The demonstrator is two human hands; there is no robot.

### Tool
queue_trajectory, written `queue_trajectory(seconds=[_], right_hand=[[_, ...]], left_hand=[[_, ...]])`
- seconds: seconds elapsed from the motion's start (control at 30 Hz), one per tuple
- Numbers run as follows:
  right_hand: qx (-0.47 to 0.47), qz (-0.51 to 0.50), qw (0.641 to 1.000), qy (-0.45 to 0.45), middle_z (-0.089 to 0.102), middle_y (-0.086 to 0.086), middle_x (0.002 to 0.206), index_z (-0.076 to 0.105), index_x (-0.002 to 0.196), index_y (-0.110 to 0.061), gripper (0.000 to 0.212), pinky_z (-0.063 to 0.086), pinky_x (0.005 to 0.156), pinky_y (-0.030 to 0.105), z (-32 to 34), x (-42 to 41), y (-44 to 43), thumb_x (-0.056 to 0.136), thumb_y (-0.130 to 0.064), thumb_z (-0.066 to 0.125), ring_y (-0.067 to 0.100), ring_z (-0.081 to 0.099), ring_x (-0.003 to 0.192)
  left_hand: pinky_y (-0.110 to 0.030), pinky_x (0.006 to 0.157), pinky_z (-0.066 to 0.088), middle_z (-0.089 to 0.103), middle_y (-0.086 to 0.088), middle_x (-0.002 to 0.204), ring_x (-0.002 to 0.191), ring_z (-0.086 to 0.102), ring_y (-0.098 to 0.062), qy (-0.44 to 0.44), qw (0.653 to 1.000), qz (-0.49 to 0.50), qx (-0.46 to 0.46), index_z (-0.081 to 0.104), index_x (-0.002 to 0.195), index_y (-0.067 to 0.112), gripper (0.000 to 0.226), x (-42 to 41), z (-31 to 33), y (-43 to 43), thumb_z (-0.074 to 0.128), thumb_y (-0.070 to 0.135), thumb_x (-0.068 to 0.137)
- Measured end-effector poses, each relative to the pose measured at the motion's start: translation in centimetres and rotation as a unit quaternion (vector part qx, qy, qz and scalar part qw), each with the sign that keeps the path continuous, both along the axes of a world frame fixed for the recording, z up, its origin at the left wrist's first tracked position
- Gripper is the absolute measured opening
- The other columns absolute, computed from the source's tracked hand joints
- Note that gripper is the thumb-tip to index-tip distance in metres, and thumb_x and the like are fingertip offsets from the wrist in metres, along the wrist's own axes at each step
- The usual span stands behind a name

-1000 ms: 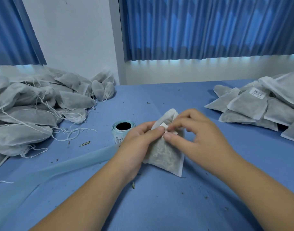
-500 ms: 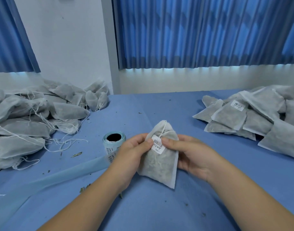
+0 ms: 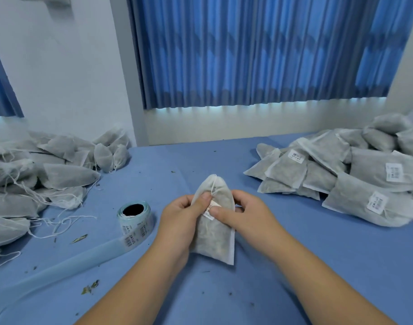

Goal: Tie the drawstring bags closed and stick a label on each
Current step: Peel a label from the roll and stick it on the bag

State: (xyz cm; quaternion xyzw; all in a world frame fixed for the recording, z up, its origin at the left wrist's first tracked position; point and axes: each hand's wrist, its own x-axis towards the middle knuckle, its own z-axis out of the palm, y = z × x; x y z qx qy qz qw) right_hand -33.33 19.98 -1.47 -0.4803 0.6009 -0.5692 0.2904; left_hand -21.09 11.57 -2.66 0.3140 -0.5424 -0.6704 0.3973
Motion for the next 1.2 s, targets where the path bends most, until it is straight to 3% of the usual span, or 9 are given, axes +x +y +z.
queue_trajectory(seconds=[0.23, 0.33, 0.47, 0.57, 0.63, 0.73, 0.83, 0.87, 1.2], right_hand=[[0.022, -0.016, 0.998, -0.058, 0.072, -0.005, 0.109, 0.063, 0.114, -0.026, 0.029, 0.058, 0.082, 0.034, 0.5, -4.6, 4.9, 0.086, -0.027, 0.072, 0.012, 0.069, 0.097], [0.003, -0.084, 0.993, -0.084, 0.073, -0.003, 0.092, 0.065, 0.109, -0.022, 0.023, 0.051, 0.059, 0.025, 1.1, -6.4, 7.0, 0.087, -0.021, 0.069, 0.009, 0.067, 0.074], [-0.022, -0.195, 0.969, -0.152, 0.066, 0.001, 0.07, 0.067, 0.099, -0.015, 0.013, 0.041, 0.047, 0.025, 2.8, -9.9, 9.7, 0.087, -0.022, 0.064, 0.013, 0.055, 0.049], [-0.005, -0.245, 0.952, -0.182, 0.06, 0.0, 0.063, 0.065, 0.092, -0.014, 0.01, 0.036, 0.043, 0.022, 3.8, -12.8, 11.9, 0.086, -0.022, 0.065, 0.012, 0.045, 0.041], [-0.011, -0.271, 0.934, -0.233, 0.058, -0.001, 0.06, 0.063, 0.089, -0.014, 0.007, 0.036, 0.041, 0.02, 4.6, -14.8, 12.8, 0.086, -0.02, 0.066, 0.01, 0.043, 0.04], [-0.123, -0.262, 0.889, -0.355, 0.06, 0.007, 0.077, 0.06, 0.088, -0.008, 0.003, 0.048, 0.042, 0.021, 7.4, -18.4, 13.8, 0.09, -0.01, 0.062, 0.014, 0.054, 0.052], [-0.24, -0.313, 0.834, -0.384, 0.06, 0.021, 0.117, 0.054, 0.111, 0.004, 0.017, 0.058, 0.077, 0.025, 10.0, -22.7, 14.8, 0.094, 0.001, 0.052, 0.023, 0.065, 0.092], [-0.242, -0.342, 0.828, -0.373, 0.058, 0.022, 0.122, 0.052, 0.118, 0.004, 0.023, 0.058, 0.078, 0.025, 10.3, -23.8, 15.1, 0.095, 0.002, 0.05, 0.023, 0.064, 0.096], [-0.069, -0.309, 0.881, -0.352, 0.062, 0.002, 0.073, 0.059, 0.088, -0.008, 0.007, 0.05, 0.046, 0.021, 6.0, -20.2, 11.1, 0.092, -0.008, 0.052, 0.013, 0.067, 0.05]], left_hand=[[-0.044, 0.075, 0.058, 0.075, -0.01, 0.082, 0.074, 0.071, -0.025, 0.03, 0.999, -0.018, 0.02, 0.068, 0.08, 0.011, 0.021, -6.5, 2.0, 3.1, 0.072, 0.03, 0.088], [-0.045, 0.077, 0.058, 0.076, -0.008, 0.087, 0.081, 0.073, -0.026, 0.046, 0.996, -0.06, 0.053, 0.069, 0.092, 0.01, 0.023, -10.5, 3.4, 5.1, 0.067, 0.033, 0.091], [-0.033, 0.075, 0.05, 0.074, -0.008, 0.111, 0.095, 0.07, -0.023, 0.072, 0.98, -0.163, 0.09, 0.068, 0.12, 0.013, 0.039, -15.2, 5.0, 8.0, 0.051, 0.041, 0.099], [-0.029, 0.07, 0.05, 0.074, -0.001, 0.089, 0.075, 0.07, -0.015, 0.089, 0.973, -0.176, 0.121, 0.066, 0.106, 0.016, 0.034, -17.5, 5.5, 9.9, 0.049, 0.044, 0.098], [-0.032, 0.073, 0.051, 0.071, -0.002, 0.094, 0.079, 0.069, -0.017, 0.077, 0.973, -0.165, 0.138, 0.061, 0.102, 0.017, 0.029, -18.5, 5.6, 10.7, 0.053, 0.045, 0.096], [-0.034, 0.076, 0.05, 0.068, -0.004, 0.107, 0.09, 0.069, -0.023, 0.073, 0.971, -0.173, 0.151, 0.063, 0.105, 0.018, 0.03, -19.4, 5.6, 11.3, 0.056, 0.045, 0.094], [-0.033, 0.073, 0.05, 0.069, -0.004, 0.108, 0.092, 0.071, -0.024, 0.098, 0.963, -0.179, 0.174, 0.064, 0.106, 0.017, 0.031, -19.8, 6.0, 11.6, 0.057, 0.045, 0.094], [-0.034, 0.073, 0.05, 0.069, -0.004, 0.108, 0.093, 0.071, -0.025, 0.107, 0.961, -0.182, 0.181, 0.064, 0.107, 0.017, 0.031, -19.8, 6.2, 11.6, 0.057, 0.044, 0.094], [-0.029, 0.058, 0.042, 0.065, -0.001, 0.071, 0.062, 0.057, -0.018, 0.144, 0.951, -0.186, 0.201, 0.066, 0.092, 0.014, 0.024, -16.7, 7.1, 9.8, 0.054, 0.034, 0.094]])
